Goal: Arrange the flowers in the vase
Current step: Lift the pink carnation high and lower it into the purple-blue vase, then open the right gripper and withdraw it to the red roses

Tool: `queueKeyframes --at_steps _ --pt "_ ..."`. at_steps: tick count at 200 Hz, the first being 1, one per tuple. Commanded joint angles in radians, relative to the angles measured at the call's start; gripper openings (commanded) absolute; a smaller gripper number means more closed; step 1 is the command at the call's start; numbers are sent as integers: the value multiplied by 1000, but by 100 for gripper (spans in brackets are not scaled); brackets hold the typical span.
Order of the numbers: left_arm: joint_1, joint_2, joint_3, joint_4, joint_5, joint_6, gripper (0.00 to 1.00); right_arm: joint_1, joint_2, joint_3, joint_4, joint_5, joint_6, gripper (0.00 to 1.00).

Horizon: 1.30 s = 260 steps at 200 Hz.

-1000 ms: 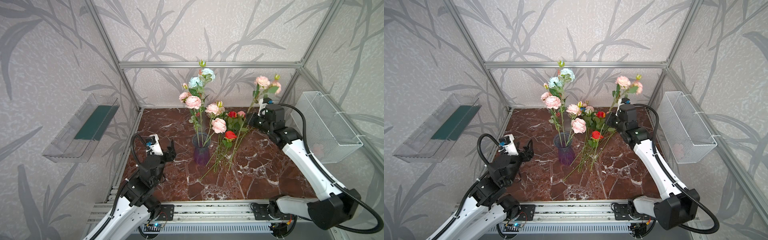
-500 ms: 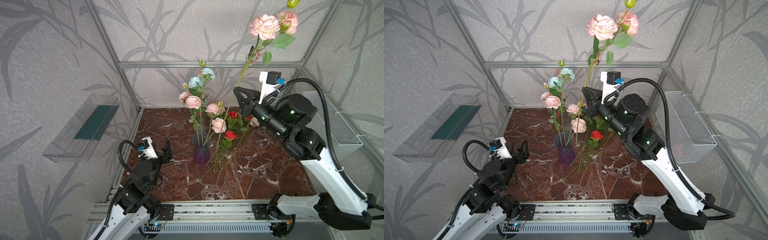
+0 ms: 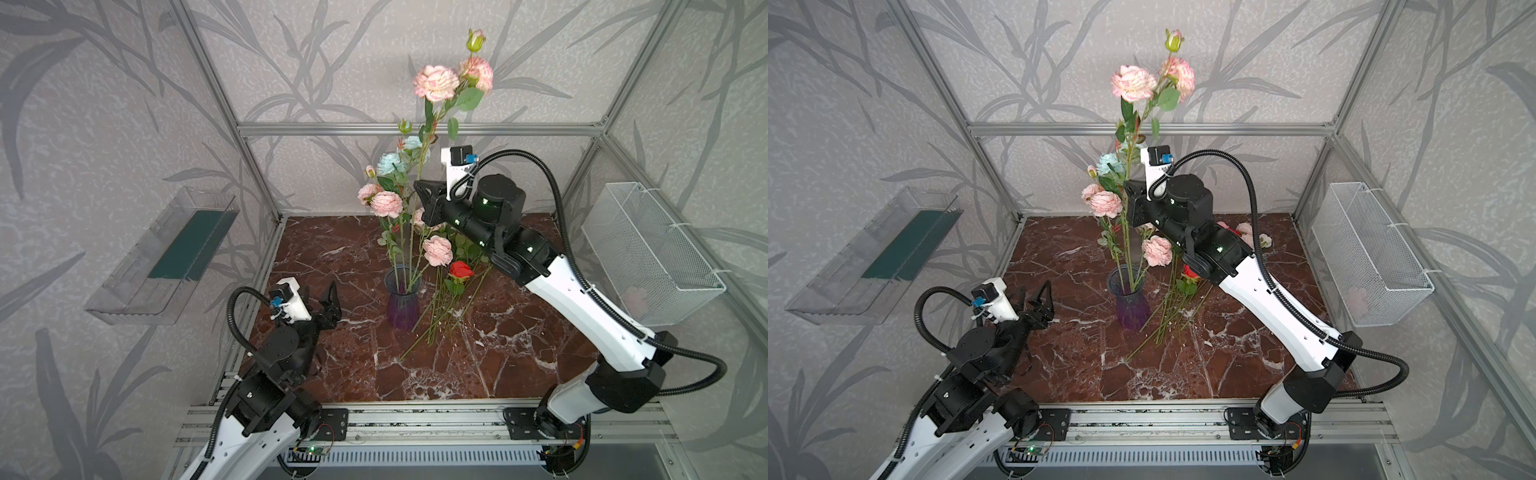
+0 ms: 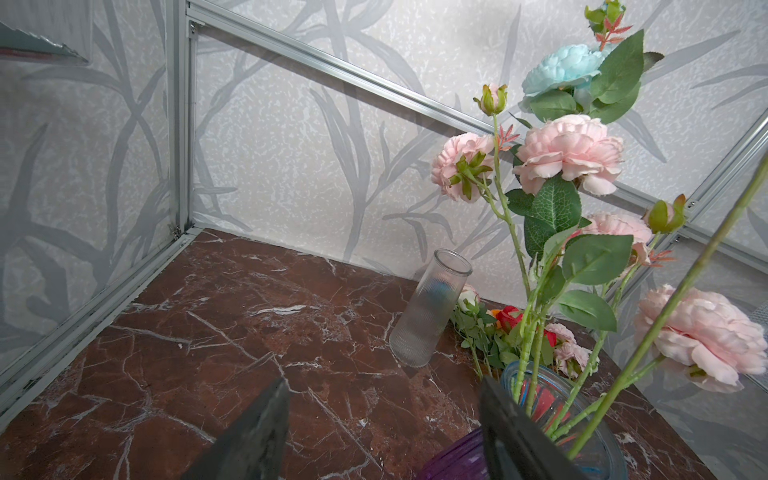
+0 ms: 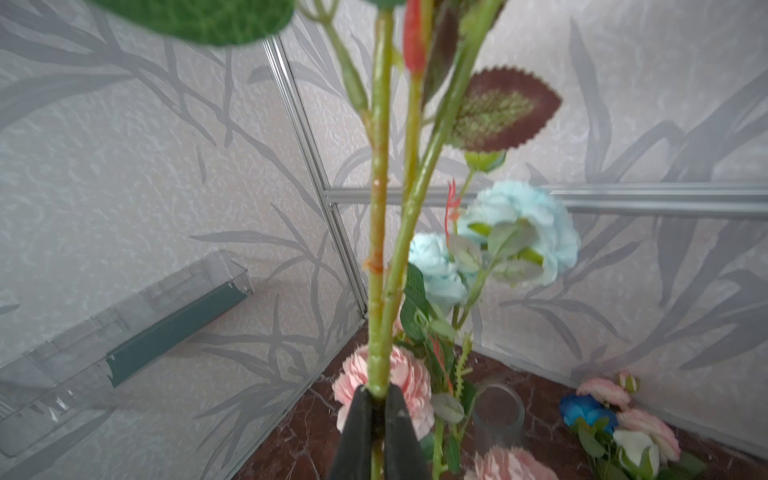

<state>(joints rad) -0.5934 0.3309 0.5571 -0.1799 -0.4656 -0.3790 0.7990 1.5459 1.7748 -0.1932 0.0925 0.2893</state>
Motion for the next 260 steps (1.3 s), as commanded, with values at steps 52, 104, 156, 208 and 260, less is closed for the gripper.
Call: queueKeyframes --at_steps 52,104,156,208,260 --pt "4 15 -6 -5 4 -17 72 41 -53 -221 -8 -17 60 16" --pt "4 25 -8 2 7 -16 72 96 -159 -250 -81 89 5 39" --pt "4 44 -15 19 18 -20 72 16 -432 -422 -166 259 71 34" --pt "4 79 -28 64 38 -32 72 -530 -460 -759 -136 -172 391 28" --pt "5 134 -16 51 80 -43 72 -619 -6 -699 -150 -261 369 29"
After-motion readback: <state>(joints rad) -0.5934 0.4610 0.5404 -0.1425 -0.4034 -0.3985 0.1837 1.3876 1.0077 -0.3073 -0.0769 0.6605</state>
